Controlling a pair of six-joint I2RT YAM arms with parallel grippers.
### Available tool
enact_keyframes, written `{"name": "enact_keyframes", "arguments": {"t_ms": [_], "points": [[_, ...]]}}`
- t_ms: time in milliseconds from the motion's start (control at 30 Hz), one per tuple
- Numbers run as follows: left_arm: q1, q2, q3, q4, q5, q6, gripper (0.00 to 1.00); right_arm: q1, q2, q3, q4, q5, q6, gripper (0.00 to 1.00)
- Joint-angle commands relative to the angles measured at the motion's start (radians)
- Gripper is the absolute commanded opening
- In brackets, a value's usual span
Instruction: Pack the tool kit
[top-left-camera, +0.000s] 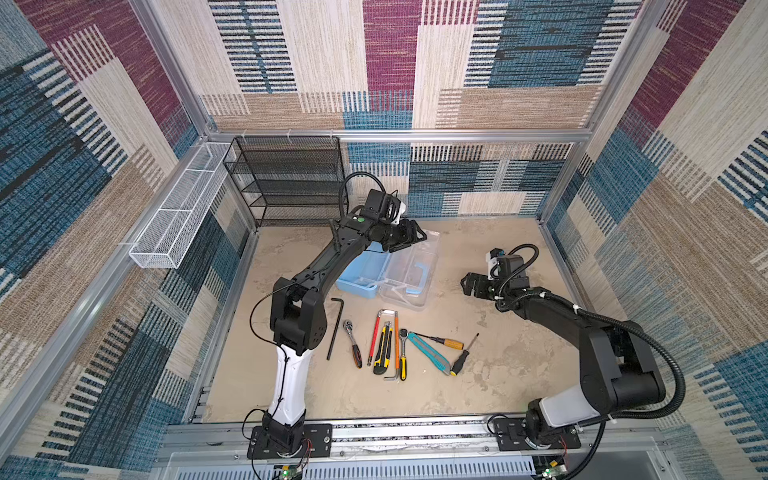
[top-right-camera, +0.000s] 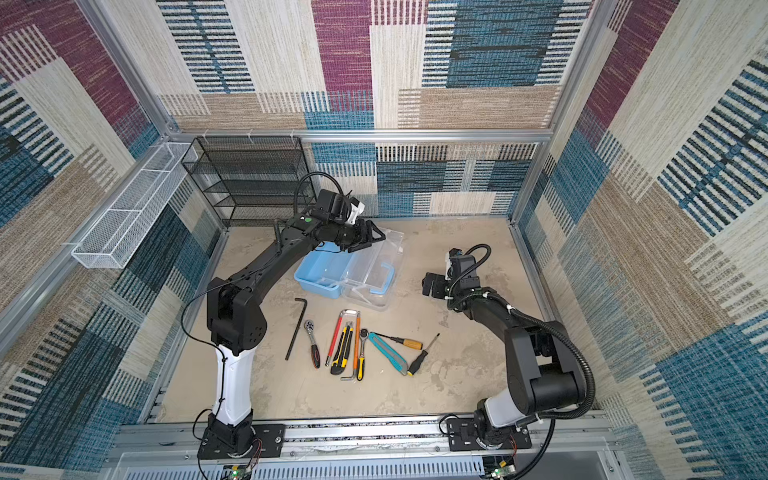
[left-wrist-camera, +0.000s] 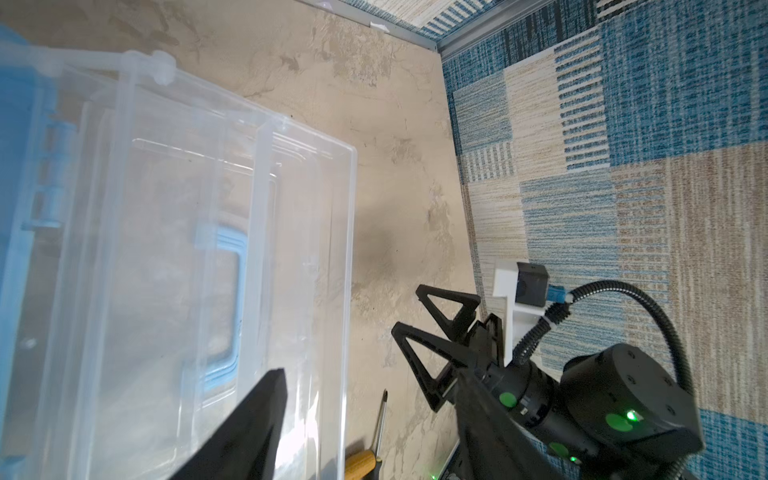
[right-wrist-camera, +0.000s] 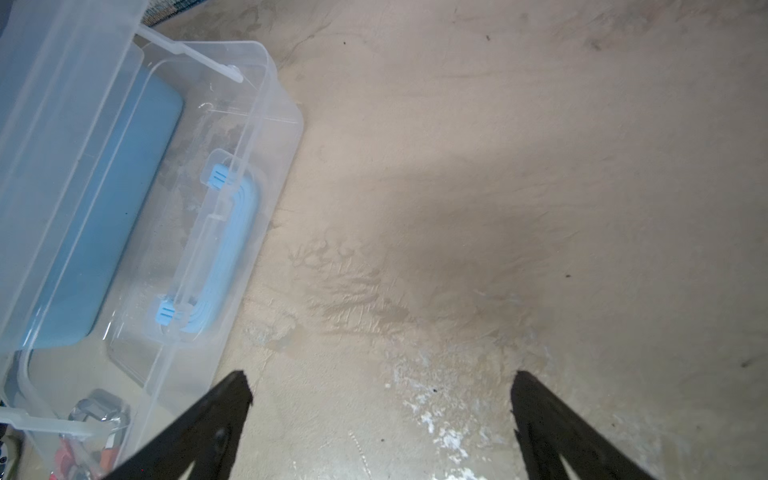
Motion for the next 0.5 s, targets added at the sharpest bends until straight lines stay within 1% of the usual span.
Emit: {"name": "enact_keyframes", "arguments": {"t_ms": [0, 167, 367, 467], "points": [[0.033, -0.054, -0.08, 0.014, -0.047, 0.061, 0.69, 0.001, 0.001, -0.003, 0.035, -0.039, 0.013, 1.0], [0.083, -0.124, -0.228, 0.043, -0.073, 0.088, 0.69, 0.001, 0.019, 0.006, 0.048, -0.064, 0.025, 1.0], [0.093, -0.113, -0.264, 0.017, -0.08, 0.109, 0.69, 0.001, 0.041, 0.022, 0.043, -0.072, 0.027, 1.0], [0.09, -0.102, -0.274, 0.019, -0.058, 0.097, 0.69, 0.001, 0.038, 0.022, 0.041, -0.067, 0.024, 1.0]]}}
